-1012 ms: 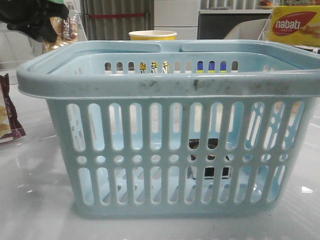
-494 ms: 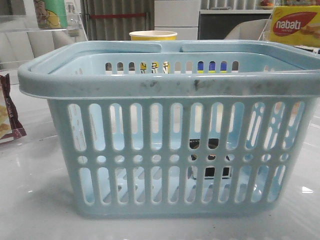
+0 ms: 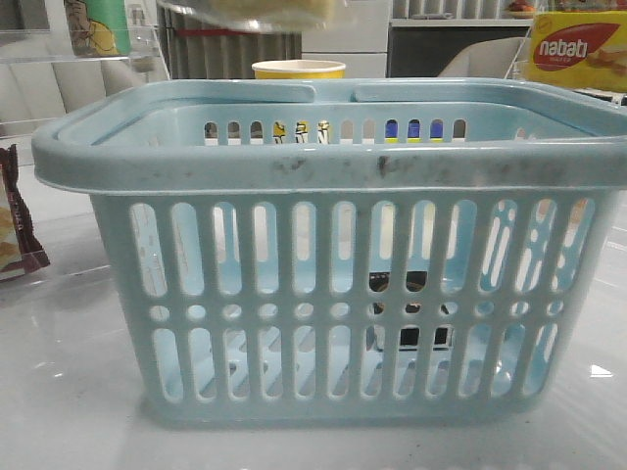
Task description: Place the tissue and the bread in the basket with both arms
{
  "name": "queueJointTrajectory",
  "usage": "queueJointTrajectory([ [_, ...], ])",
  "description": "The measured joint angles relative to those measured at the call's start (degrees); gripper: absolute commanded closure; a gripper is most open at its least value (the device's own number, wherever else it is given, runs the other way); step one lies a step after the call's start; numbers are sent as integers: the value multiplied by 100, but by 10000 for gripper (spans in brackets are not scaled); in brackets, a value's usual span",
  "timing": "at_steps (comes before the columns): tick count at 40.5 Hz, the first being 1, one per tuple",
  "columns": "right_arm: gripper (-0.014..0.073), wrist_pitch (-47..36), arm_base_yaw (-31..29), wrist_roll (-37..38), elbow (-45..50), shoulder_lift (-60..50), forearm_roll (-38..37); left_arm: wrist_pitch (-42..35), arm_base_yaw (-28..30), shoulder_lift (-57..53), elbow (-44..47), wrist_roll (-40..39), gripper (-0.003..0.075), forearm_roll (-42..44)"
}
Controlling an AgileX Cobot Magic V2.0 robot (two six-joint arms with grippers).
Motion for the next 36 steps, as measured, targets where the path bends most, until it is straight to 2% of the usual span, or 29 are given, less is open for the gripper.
queueJointTrajectory([
  [7, 73, 0, 0, 0, 0, 0, 0, -365, -45, 0, 447, 0, 625, 82],
  [10, 73, 0, 0, 0, 0, 0, 0, -408, -45, 0, 497, 0, 599, 92],
  [13, 73, 0, 0, 0, 0, 0, 0, -419, -45, 0, 506, 0, 534, 96],
  [18, 73, 0, 0, 0, 0, 0, 0, -427, -45, 0, 509, 0, 358, 96],
  [22, 73, 0, 0, 11, 0, 0, 0, -441, -45, 0, 509, 0, 246, 96],
  [25, 73, 0, 0, 11, 0, 0, 0, -441, -45, 0, 509, 0, 226, 96],
  [36, 73, 0, 0, 11, 0, 0, 0, -428, -45, -27, 509, 0, 232, 96],
])
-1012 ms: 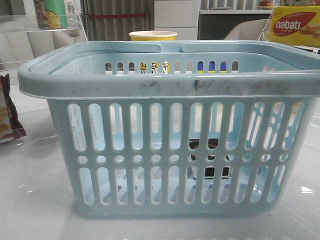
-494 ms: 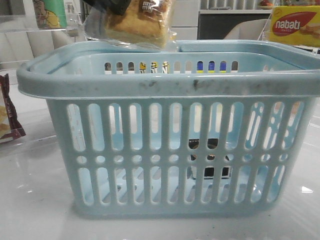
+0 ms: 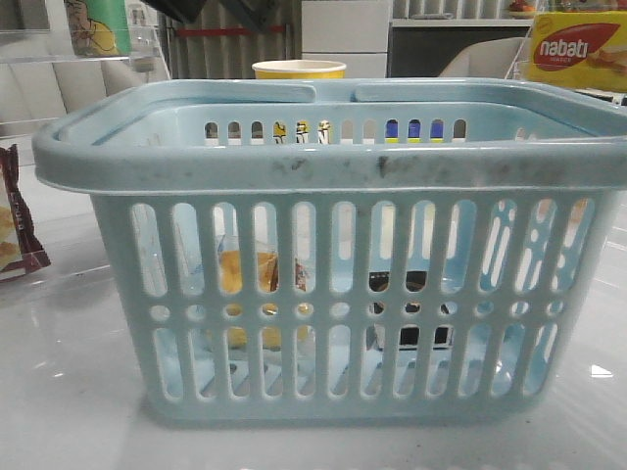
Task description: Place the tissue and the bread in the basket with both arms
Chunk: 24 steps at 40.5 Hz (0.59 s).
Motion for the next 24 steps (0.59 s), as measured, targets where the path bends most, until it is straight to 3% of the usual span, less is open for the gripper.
queueJointTrajectory([
  [13, 73, 0, 0, 0, 0, 0, 0, 957, 0, -1375, 74, 0, 232, 0],
  [24, 73, 0, 0, -12, 0, 0, 0, 1250, 0, -3001, 928, 0, 232, 0],
])
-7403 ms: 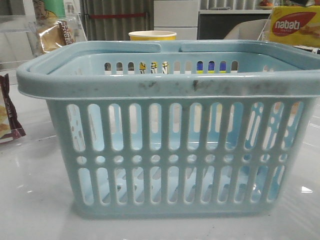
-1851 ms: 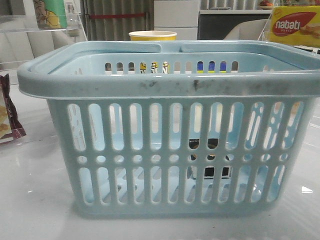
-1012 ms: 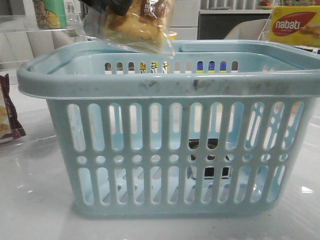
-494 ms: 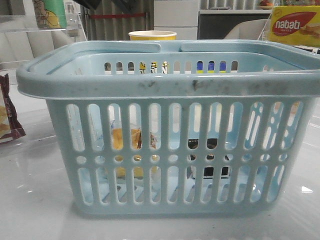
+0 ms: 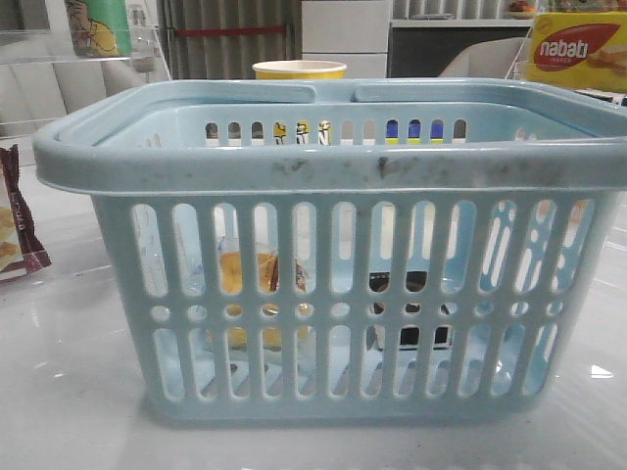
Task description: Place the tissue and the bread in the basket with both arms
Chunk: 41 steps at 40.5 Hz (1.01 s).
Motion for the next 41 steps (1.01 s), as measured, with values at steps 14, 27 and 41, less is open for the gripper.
queueJointTrajectory([
  [14, 73, 0, 0, 0, 0, 0, 0, 193, 0, -1405, 1074, 0, 232, 0],
  [27, 407, 203, 0, 0, 0, 0, -169, 228, 0, -1440, 1289, 0, 522, 22],
  [41, 537, 339, 0, 0, 0, 0, -208, 228, 0, -1440, 1289, 0, 627, 22],
])
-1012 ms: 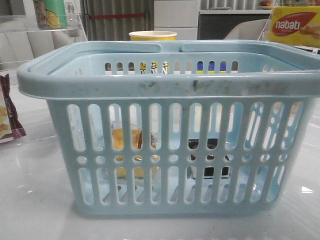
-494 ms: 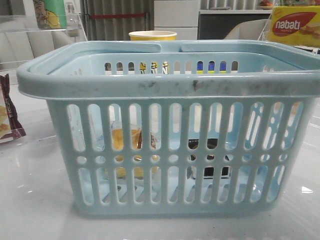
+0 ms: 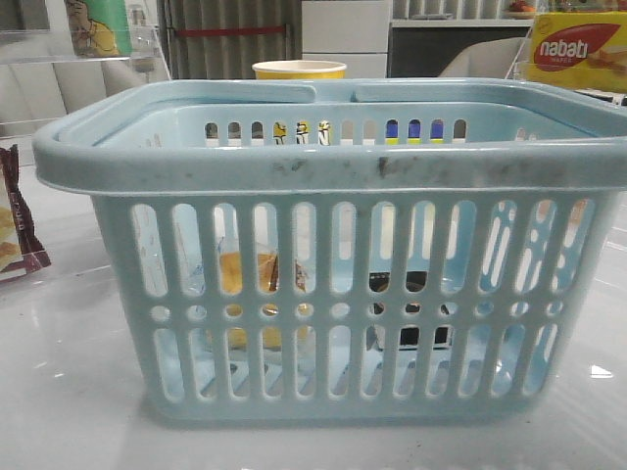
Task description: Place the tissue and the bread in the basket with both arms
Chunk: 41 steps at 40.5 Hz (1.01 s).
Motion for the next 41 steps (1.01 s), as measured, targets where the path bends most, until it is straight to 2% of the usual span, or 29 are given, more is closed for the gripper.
queueJointTrajectory([
  [18, 537, 0, 0, 0, 0, 0, -9, -72, 54, -68, 65, 0, 627, 161],
  [24, 537, 0, 0, 0, 0, 0, -9, -513, 916, -600, 429, 0, 627, 332],
  [30, 537, 0, 0, 0, 0, 0, -9, -1356, 2109, -1428, 1335, 0, 627, 373],
  [35, 537, 0, 0, 0, 0, 0, -9, -1946, 2879, -1948, 2131, 0, 627, 386],
  [41, 537, 0, 0, 0, 0, 0, -20, -2722, 3288, -2477, 3194, -47, 627, 397],
])
